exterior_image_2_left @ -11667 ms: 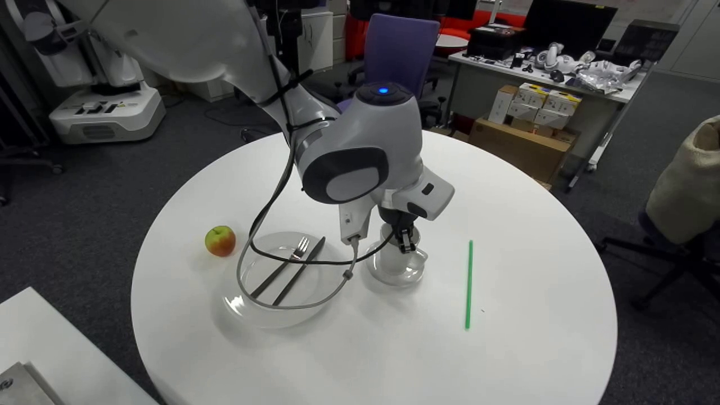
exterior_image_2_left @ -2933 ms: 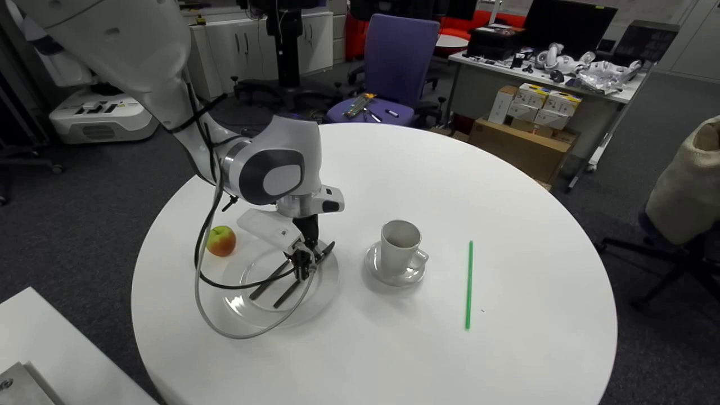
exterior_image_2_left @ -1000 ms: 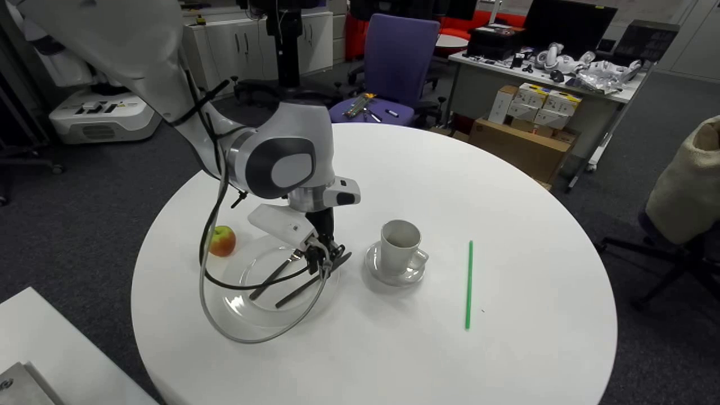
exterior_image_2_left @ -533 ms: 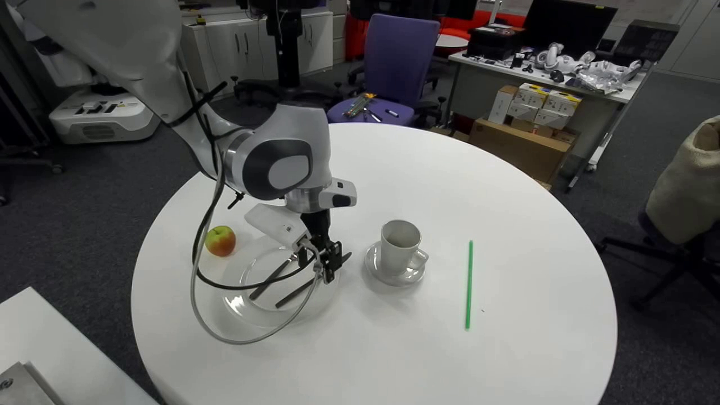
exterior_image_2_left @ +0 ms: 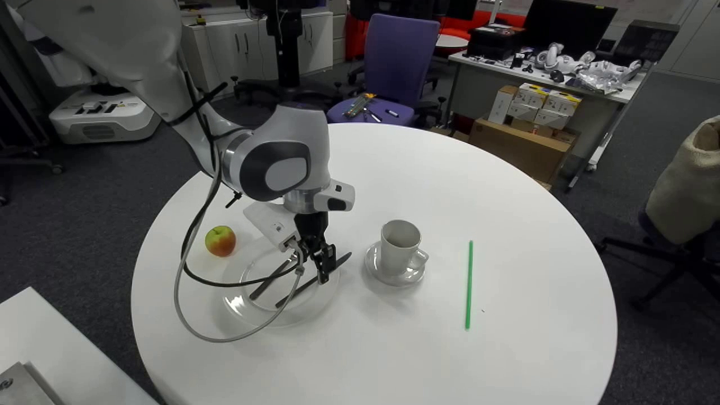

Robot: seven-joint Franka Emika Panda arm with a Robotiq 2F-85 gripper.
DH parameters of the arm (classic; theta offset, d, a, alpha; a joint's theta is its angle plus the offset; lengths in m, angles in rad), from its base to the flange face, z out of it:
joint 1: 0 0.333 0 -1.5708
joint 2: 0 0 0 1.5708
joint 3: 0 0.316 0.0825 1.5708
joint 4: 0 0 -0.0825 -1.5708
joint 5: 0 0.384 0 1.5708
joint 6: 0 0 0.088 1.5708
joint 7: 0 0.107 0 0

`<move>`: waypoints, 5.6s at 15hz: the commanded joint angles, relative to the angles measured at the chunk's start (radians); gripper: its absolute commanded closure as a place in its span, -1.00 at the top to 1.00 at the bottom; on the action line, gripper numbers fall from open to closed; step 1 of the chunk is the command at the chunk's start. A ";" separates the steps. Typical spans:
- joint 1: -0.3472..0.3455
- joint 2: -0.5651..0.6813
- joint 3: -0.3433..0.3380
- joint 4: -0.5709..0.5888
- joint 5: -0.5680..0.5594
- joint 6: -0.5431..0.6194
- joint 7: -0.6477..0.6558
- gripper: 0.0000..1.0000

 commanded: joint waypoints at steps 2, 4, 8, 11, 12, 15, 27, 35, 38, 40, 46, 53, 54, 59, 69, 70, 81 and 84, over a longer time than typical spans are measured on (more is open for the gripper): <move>0.010 -0.005 -0.009 -0.014 0.014 0.031 0.054 0.72; 0.012 0.003 -0.011 -0.009 0.011 0.032 0.070 0.75; 0.014 0.015 -0.013 -0.001 0.008 0.030 0.086 0.71; 0.015 0.024 -0.014 0.007 0.007 0.028 0.092 0.72; 0.015 0.028 -0.015 0.010 0.007 0.028 0.095 0.71; 0.017 0.045 -0.017 0.025 0.006 0.025 0.102 0.71; 0.019 0.060 -0.018 0.047 0.007 0.021 0.102 -0.69; 0.024 0.067 -0.018 0.051 0.004 0.020 0.107 0.19; 0.024 0.071 -0.018 0.054 0.005 0.018 0.109 0.09; 0.026 0.075 -0.018 0.057 0.005 0.016 0.111 0.08; 0.037 0.091 -0.021 0.066 0.004 0.014 0.118 0.10; 0.042 0.117 -0.023 0.091 0.006 0.010 0.121 -0.63; 0.042 0.116 -0.024 0.094 0.006 0.010 0.120 -0.82; 0.043 0.115 -0.025 0.096 0.006 0.010 0.121 -0.95; 0.031 0.022 -0.040 0.050 -0.048 -0.020 0.031 -0.95; 0.031 0.009 -0.044 0.047 -0.059 -0.036 0.015 -0.95; 0.018 0.008 -0.098 0.107 -0.332 -0.174 -0.094 -0.95; 0.019 0.014 -0.103 0.122 -0.395 -0.165 -0.096 -0.95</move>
